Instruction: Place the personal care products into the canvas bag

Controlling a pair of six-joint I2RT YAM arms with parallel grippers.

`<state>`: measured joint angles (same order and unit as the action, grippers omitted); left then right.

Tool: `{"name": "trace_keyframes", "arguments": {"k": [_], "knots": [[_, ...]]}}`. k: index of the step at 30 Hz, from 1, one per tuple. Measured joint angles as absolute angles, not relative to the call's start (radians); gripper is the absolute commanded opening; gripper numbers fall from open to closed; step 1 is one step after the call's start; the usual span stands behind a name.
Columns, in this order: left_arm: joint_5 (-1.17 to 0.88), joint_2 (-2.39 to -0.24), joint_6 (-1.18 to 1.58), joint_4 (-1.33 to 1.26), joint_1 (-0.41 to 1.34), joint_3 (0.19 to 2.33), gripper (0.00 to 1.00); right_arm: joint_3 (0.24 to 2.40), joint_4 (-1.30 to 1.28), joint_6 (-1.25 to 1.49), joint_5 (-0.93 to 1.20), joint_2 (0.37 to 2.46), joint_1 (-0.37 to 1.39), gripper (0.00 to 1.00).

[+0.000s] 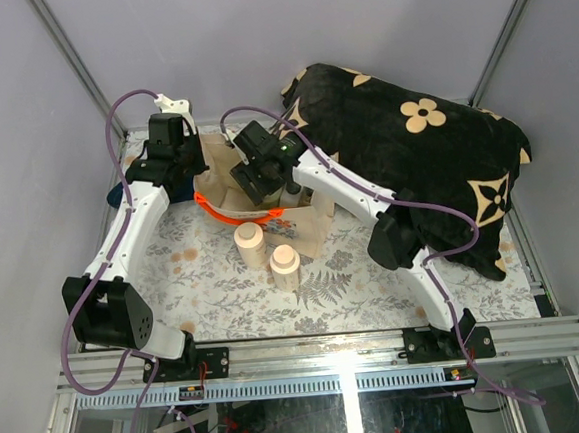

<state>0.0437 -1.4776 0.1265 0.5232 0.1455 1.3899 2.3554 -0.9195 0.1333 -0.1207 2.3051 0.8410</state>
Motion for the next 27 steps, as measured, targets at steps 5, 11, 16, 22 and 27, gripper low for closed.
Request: {"name": "trace_keyframes", "arguments": {"k": [5,11,16,22,27], "knots": [[0.044,-1.478,0.126,0.524,0.146,1.390,0.00,2.324,-0.918,0.123,-0.131,2.303,0.842,0.56],[0.043,-1.478,0.126,0.524,0.146,1.390,0.00,2.308,-0.929,0.113,-0.130,2.303,0.842,0.93],[0.043,-1.478,0.126,0.524,0.146,1.390,0.00,2.338,-0.954,0.112,-0.131,2.292,0.842,1.00],[0.043,-1.481,0.126,0.523,0.146,1.390,0.00,2.354,-0.977,0.123,-0.143,2.206,0.842,1.00],[0.044,-1.495,0.126,0.517,0.146,1.391,0.00,2.308,-0.977,0.144,-0.157,2.045,0.842,1.00]]}}
